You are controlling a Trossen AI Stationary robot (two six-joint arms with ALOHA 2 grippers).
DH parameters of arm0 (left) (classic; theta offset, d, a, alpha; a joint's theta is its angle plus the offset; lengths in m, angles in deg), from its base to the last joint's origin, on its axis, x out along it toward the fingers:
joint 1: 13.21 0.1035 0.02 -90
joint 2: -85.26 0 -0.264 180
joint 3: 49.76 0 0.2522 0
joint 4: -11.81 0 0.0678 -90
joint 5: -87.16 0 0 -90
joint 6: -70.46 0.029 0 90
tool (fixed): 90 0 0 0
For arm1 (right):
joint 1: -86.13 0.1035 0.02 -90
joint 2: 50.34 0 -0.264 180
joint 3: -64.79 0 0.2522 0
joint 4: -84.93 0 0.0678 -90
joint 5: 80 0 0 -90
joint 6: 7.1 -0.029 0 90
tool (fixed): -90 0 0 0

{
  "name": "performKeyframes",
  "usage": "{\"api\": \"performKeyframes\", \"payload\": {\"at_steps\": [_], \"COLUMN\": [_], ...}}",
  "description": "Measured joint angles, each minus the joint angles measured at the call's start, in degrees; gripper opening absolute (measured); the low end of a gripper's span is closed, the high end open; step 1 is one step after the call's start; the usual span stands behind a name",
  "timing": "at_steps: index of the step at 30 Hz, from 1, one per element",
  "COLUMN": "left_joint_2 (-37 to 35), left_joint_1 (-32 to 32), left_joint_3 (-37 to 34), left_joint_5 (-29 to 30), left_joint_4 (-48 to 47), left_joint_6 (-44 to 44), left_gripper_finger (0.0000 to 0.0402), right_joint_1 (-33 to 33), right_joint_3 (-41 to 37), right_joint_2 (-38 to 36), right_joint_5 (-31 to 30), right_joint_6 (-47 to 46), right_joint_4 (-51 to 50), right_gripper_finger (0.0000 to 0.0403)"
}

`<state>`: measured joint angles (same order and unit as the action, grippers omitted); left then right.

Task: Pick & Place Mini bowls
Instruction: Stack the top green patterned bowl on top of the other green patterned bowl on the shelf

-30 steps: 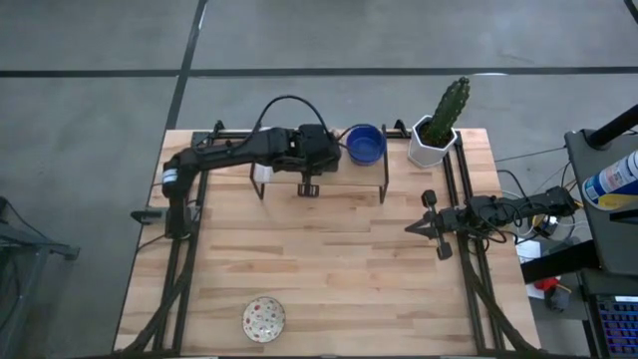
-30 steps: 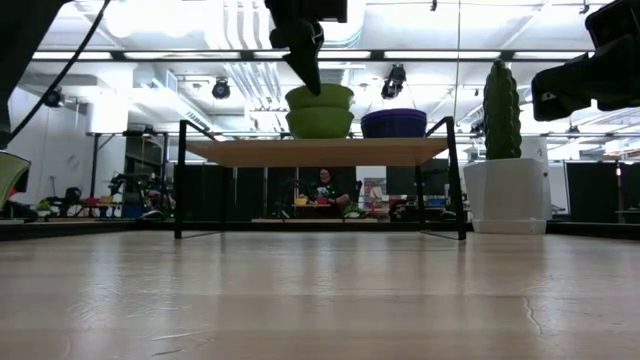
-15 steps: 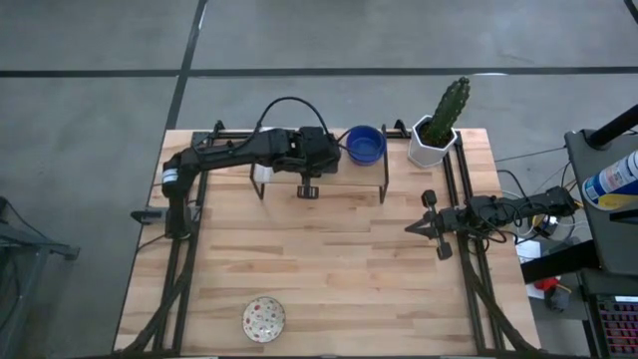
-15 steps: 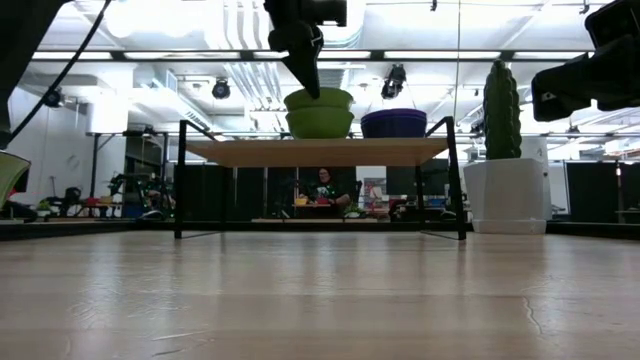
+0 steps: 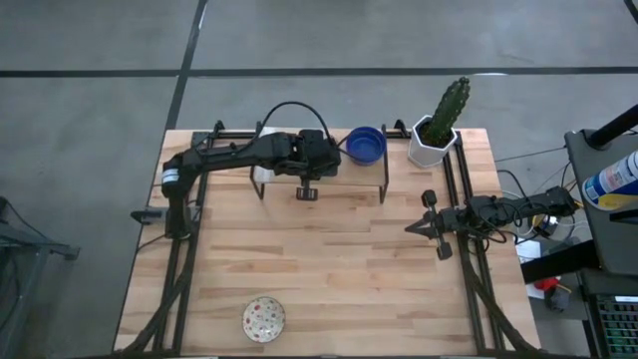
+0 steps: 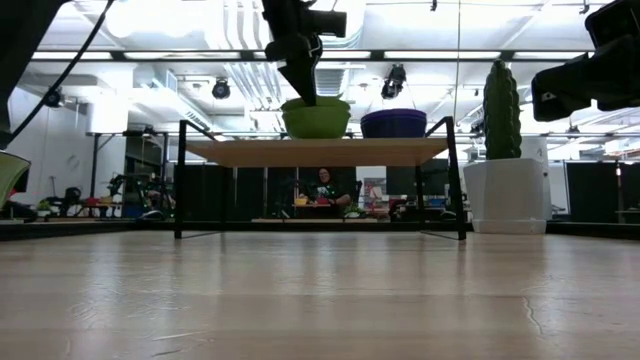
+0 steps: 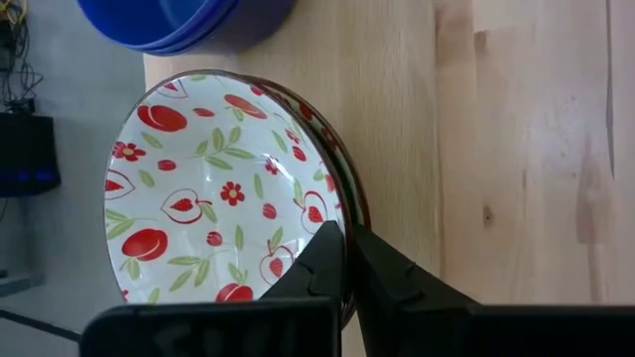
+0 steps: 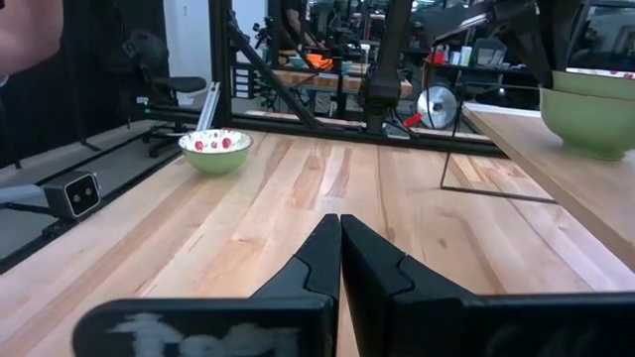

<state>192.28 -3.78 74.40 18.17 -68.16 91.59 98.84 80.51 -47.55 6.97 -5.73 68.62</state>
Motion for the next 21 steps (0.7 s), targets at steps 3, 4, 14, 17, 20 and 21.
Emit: {"api": "performKeyframes", "payload": {"at_steps": [3, 4, 14, 17, 20, 21], "left_joint_2": [0.00, 0.00, -0.11, -0.12, -0.12, -0.11], "left_joint_1": [-0.07, -0.07, -0.07, -0.07, -0.11, -0.10], "left_joint_3": [0.25, 0.31, 0.17, 0.13, 0.29, 0.44], "left_joint_5": [-0.01, -0.01, 0.08, 0.48, 1.54, 1.54], "left_joint_4": [0.01, 0.03, 0.21, 0.21, 0.21, 0.18], "left_joint_6": [-0.02, -0.06, -1.95, -2.35, -2.45, -2.45], "left_gripper_finger": [0.0013, 0.0013, 0.0061, 0.0082, 0.0088, 0.0089], "right_joint_1": [0.01, 0.01, 0.00, -0.01, -0.01, 0.00], "right_joint_3": [0.00, 0.00, 0.00, 0.00, 0.00, 0.00], "right_joint_2": [0.00, 0.00, -0.02, -0.02, -0.02, -0.02], "right_joint_5": [0.00, 0.00, 0.00, -0.02, 0.00, 0.00], "right_joint_6": [0.55, 0.52, 0.25, 0.06, 0.52, 0.45], "right_joint_4": [0.00, 0.00, 0.00, 0.00, 0.00, 0.01], "right_gripper_finger": [0.0008, 0.0008, 0.0008, 0.0008, 0.0008, 0.0008]}}
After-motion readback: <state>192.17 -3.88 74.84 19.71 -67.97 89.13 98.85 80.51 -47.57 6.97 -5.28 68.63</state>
